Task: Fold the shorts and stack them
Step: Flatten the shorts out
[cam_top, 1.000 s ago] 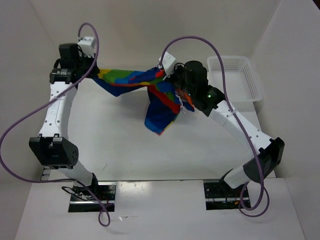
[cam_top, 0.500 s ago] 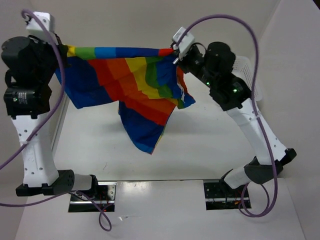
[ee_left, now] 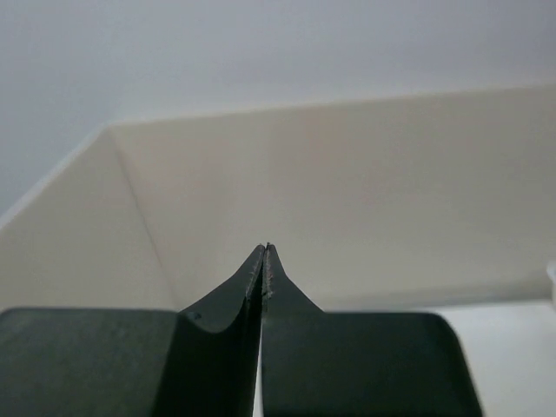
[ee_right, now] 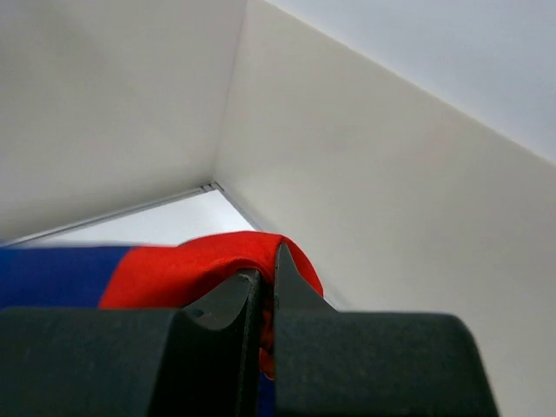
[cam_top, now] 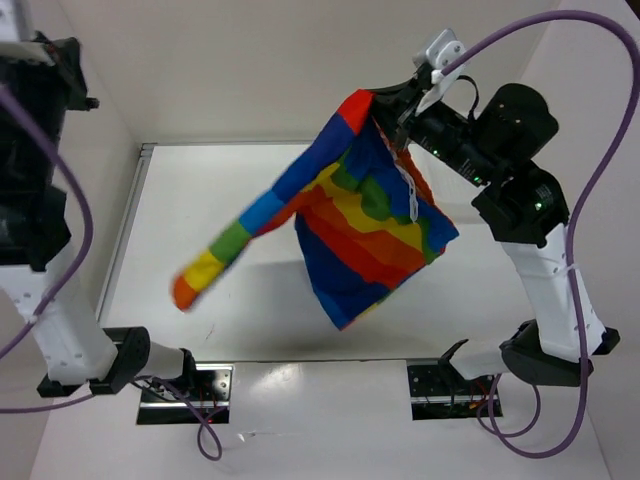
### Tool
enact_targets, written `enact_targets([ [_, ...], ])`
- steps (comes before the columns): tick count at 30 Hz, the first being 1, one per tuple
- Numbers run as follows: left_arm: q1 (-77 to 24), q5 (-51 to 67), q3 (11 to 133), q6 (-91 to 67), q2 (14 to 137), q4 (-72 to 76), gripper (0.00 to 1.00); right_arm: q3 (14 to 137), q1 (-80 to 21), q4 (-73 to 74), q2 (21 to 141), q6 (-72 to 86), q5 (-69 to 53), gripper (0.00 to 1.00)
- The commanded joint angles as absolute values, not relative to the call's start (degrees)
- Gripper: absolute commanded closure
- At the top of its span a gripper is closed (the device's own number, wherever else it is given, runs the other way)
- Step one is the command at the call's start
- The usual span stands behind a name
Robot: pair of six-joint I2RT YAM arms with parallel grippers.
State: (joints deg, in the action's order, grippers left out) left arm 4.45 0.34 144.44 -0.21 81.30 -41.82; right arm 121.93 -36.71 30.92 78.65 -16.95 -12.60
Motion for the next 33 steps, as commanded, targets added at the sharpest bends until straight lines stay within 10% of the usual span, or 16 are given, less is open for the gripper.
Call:
enact_targets([
  [1, 4.1, 9.5, 137.6, 0.0, 88.6, -45.1, 1.00, 113.2, -36.6, 26.5, 78.4, -13.4, -8.6, 1.00],
  [11, -5.2, 14.9, 108.5, 0.0, 99.0, -43.9, 0.95, 87.5, -34.0, 15.2, 92.9, -10.5, 3.4, 1.00],
  [14, -6.6, 15.7, 106.1, 0.0, 98.3, -42.2, 0.79, 98.8, -29.6, 19.3, 101.3, -4.3, 5.7, 0.70],
  [16, -9.6, 15.1, 102.6, 0.0, 97.5, -42.2, 0.63, 103.7, -26.3, 19.9, 108.3, -2.9, 10.6, 0.22],
  [19, -16.7, 13.2, 96.0, 0.0, 94.9, -42.2, 0.49, 108.2, -26.3, 19.2, 111.6, -5.4, 16.2, 0.00],
  [27, -32.1, 17.9, 84.6, 0.0, 90.9, -48.5, 0.36, 95.9, -23.6, 18.6, 102.0, -7.7, 16.3, 0.00],
  [33, -39.5, 23.6, 84.0, 0.0, 93.9, -49.2, 0.00, 81.2, -22.9, 18.6, 95.6, -13.0, 13.7, 0.00],
])
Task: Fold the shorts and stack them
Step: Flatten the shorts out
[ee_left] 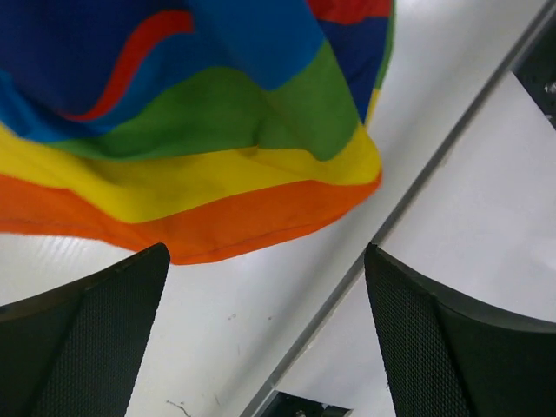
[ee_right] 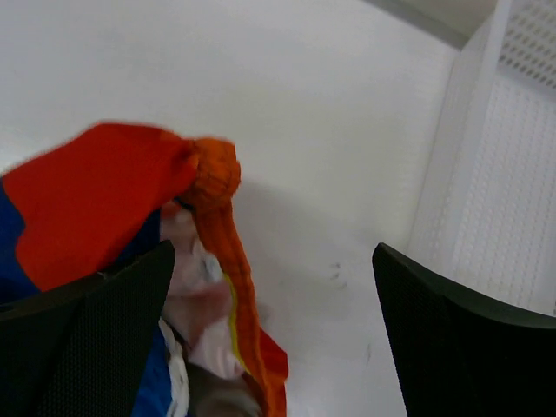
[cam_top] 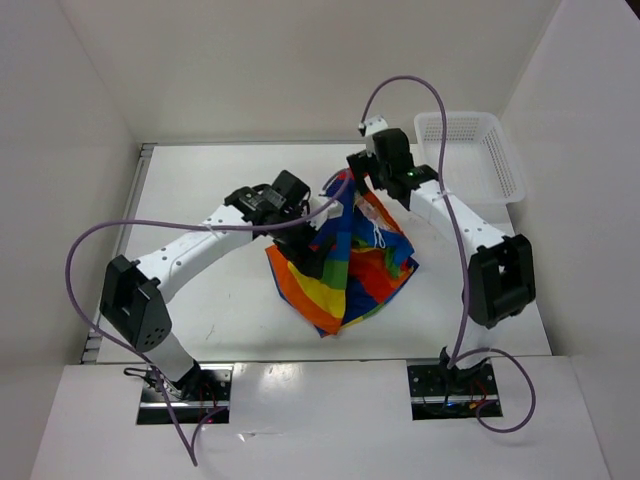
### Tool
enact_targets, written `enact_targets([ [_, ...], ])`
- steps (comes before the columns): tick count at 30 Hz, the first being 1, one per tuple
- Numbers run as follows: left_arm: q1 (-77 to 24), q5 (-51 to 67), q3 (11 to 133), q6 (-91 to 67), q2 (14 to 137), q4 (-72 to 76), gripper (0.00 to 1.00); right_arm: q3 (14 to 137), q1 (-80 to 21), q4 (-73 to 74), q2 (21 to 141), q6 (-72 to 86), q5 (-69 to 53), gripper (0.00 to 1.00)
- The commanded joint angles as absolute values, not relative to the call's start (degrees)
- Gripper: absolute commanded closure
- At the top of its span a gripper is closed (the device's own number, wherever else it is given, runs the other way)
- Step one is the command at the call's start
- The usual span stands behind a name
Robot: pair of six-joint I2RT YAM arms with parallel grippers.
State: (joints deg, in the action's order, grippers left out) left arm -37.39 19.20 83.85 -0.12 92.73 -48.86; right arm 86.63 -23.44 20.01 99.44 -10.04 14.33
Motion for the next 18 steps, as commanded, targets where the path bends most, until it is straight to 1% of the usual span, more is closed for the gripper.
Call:
enact_targets([
  [1, -40.4, 23.6, 82.5, 0.0, 93.9, -48.7, 0.00, 79.6, -22.9, 18.6, 93.1, -13.0, 13.7, 0.00],
  [5, -45.2, 24.3, 79.8, 0.0, 95.2, -45.3, 0.00, 71.4, -22.9, 18.6, 86.5, -14.1, 13.1, 0.00],
  [7, -47.4, 21.9, 79.3, 0.0, 97.6, -43.0, 0.00, 67.1, -22.9, 18.6, 83.3, -14.2, 13.1, 0.00],
  [8, -48.6, 20.1, 78.8, 0.0, 98.4, -41.9, 0.00, 66.0, -22.9, 18.6, 82.4, -14.2, 13.1, 0.00],
  [9, -51.7, 15.3, 77.4, 0.0, 99.7, -40.6, 0.00, 64.4, -22.4, 18.6, 81.5, -14.2, 13.1, 0.00],
  [10, -53.4, 13.0, 76.5, 0.0, 100.4, -39.2, 0.00, 63.8, -22.4, 18.6, 80.8, -14.2, 13.6, 0.00],
  [11, -54.9, 10.8, 75.5, 0.0, 101.0, -35.6, 0.00, 63.8, -21.3, 18.6, 79.5, -14.2, 13.6, 0.00],
  [12, -57.2, 6.0, 74.5, 0.0, 102.1, -33.4, 0.00, 63.2, -20.7, 18.6, 78.9, -14.2, 13.6, 0.00],
  [15, -58.4, -1.5, 73.9, 0.0, 105.0, -27.6, 0.00, 63.2, -17.6, 19.2, 77.0, -13.5, 12.5, 0.00],
  [18, -58.4, -4.7, 75.3, 0.0, 106.1, -25.3, 0.00, 61.9, -14.7, 19.7, 75.0, -13.0, 12.0, 0.00],
])
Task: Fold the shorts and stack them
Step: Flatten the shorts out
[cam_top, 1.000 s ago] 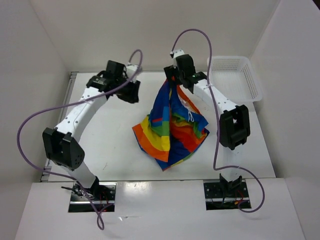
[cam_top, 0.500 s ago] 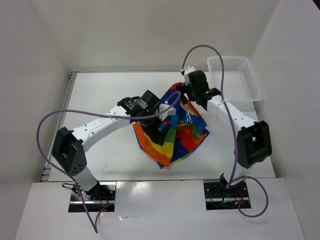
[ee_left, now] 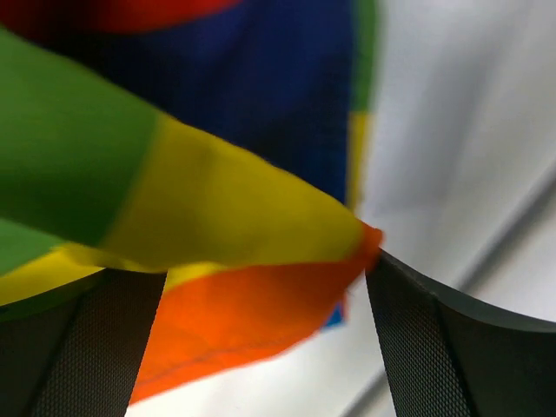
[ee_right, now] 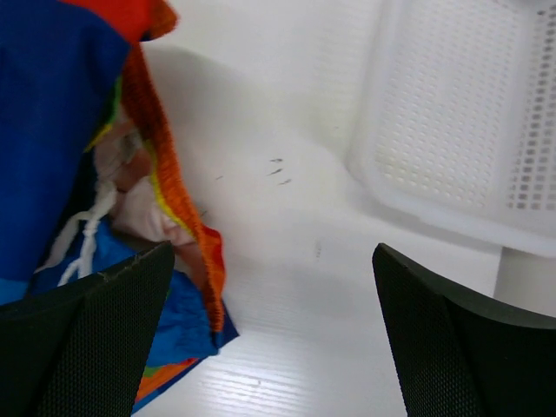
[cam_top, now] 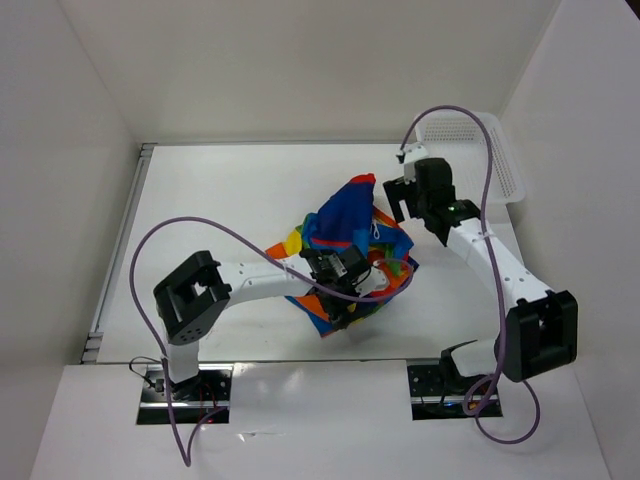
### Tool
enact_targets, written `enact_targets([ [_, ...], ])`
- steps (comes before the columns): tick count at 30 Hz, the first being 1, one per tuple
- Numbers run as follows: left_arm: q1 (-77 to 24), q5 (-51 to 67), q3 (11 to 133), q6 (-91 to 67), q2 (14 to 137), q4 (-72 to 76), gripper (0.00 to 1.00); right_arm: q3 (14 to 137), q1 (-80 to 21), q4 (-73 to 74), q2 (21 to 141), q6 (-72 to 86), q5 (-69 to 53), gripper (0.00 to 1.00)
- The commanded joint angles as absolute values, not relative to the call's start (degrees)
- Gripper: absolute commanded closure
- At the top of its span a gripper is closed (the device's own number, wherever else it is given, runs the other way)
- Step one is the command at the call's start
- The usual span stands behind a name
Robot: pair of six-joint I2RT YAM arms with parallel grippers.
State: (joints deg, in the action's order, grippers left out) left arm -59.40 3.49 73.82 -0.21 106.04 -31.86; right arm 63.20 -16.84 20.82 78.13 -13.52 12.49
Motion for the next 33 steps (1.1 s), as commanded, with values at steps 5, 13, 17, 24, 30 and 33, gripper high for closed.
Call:
enact_targets([
  [5, -59.6, -6.6, 75.1, 0.0, 108.3, -24.7, 0.08, 57.2, -13.4, 19.7, 70.5, -12.5, 10.9, 0.00],
  [13, -59.6, -9.9, 73.9, 0.0, 107.2, -26.7, 1.00, 54.2, -12.7, 20.2, 67.8, -12.0, 9.7, 0.00],
  [17, -58.1, -12.1, 77.8, 0.0, 103.1, -30.2, 1.00, 54.2, -12.7, 20.2, 68.9, -12.0, 7.7, 0.00],
  [24, -34.8, -9.1, 97.6, 0.0, 104.5, -34.5, 0.99, 54.2, -12.7, 20.7, 70.0, -12.0, 5.0, 0.00],
  [30, -16.0, -6.0, 121.7, 0.0, 115.8, -36.5, 0.21, 55.4, -12.7, 21.3, 71.0, -12.0, 3.2, 0.00],
  [33, -16.6, -3.9, 120.6, 0.0, 112.3, -38.2, 0.07, 55.4, -12.7, 21.3, 71.0, -12.0, 3.2, 0.00],
])
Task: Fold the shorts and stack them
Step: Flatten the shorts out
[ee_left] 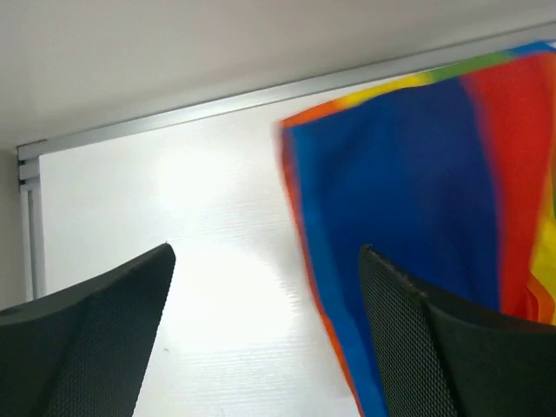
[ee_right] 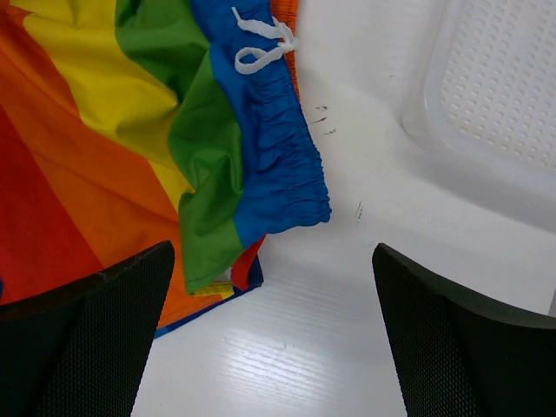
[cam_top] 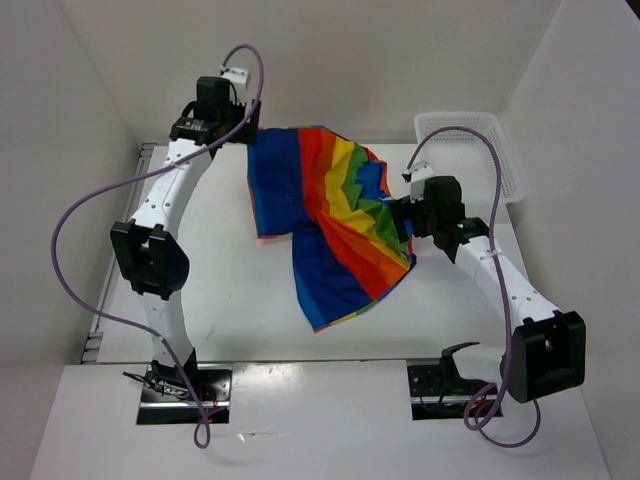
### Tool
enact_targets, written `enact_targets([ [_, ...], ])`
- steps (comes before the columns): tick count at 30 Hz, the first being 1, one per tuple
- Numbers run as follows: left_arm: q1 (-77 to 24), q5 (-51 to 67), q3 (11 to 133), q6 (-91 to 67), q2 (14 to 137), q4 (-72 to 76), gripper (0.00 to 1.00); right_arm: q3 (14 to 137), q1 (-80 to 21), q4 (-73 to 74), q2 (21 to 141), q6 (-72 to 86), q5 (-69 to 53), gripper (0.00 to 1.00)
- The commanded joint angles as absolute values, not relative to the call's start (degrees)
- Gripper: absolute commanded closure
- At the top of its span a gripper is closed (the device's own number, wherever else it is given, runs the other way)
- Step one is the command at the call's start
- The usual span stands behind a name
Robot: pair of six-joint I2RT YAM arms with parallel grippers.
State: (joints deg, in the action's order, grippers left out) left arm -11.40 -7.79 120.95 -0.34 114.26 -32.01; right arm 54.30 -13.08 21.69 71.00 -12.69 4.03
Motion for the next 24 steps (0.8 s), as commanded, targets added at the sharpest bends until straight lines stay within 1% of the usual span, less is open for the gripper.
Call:
enact_targets([
  [1, -19.0, -2.6, 113.4, 0.0, 109.6, -35.9, 0.06, 55.4, -12.7, 21.3, 71.0, -12.0, 3.2, 0.00],
  [2, -20.7, -2.1, 108.5, 0.0, 106.6, -34.7, 0.06, 55.4, -12.7, 21.3, 71.0, -12.0, 3.2, 0.00],
  [3, -25.8, -2.1, 104.1, 0.0, 101.4, -34.7, 0.06, 55.4, -12.7, 21.3, 71.0, -12.0, 3.2, 0.00],
  [4, -28.5, -3.0, 98.6, 0.0, 99.9, -37.8, 0.08, 55.4, -12.7, 21.3, 71.0, -11.3, 3.2, 0.00],
  [6, -33.5, -3.0, 91.8, 0.0, 96.1, -41.2, 0.10, 54.3, -12.7, 21.3, 71.5, -11.3, 3.2, 0.00],
  [7, -38.4, -3.0, 87.6, 0.0, 94.8, -41.7, 0.11, 54.3, -12.7, 21.3, 71.5, -10.8, 3.2, 0.02],
  [8, -40.9, -3.7, 83.4, 0.0, 92.9, -41.7, 0.11, 53.8, -12.7, 20.7, 72.1, -10.1, 3.2, 0.03],
  [9, -43.5, -4.7, 76.0, 0.0, 92.4, -41.2, 0.11, 53.8, -12.7, 20.0, 72.1, -10.1, 4.4, 0.05],
  [10, -47.6, -5.5, 73.3, 0.0, 91.9, -41.2, 0.11, 53.8, -12.7, 20.0, 72.1, -9.6, 4.9, 0.05],
  [12, -50.6, -5.5, 69.3, 0.0, 91.8, -40.4, 0.08, 53.8, -12.7, 19.4, 72.1, -9.6, 5.4, 0.06],
  [13, -52.6, -4.8, 69.3, 0.0, 91.8, -40.3, 0.08, 53.3, -12.7, 19.4, 72.1, -9.6, 6.4, 0.06],
  [15, -54.6, -4.8, 68.1, 0.0, 92.7, -38.7, 0.00, 52.7, -12.7, 19.4, 71.5, -9.6, 6.9, 0.06],
  [17, -57.7, -8.0, 65.5, 0.0, 94.1, -37.0, 0.00, 51.1, -12.7, 19.4, 70.8, -9.6, 6.9, 0.06],
  [19, -58.4, -8.0, 63.8, 0.0, 95.6, -34.5, 0.00, 50.4, -12.7, 18.9, 70.3, -9.6, 6.9, 0.06],
  [24, -59.6, -3.8, 64.3, 0.0, 98.9, -32.3, 0.00, 49.8, -12.7, 18.4, 70.3, -8.5, 7.5, 0.06],
])
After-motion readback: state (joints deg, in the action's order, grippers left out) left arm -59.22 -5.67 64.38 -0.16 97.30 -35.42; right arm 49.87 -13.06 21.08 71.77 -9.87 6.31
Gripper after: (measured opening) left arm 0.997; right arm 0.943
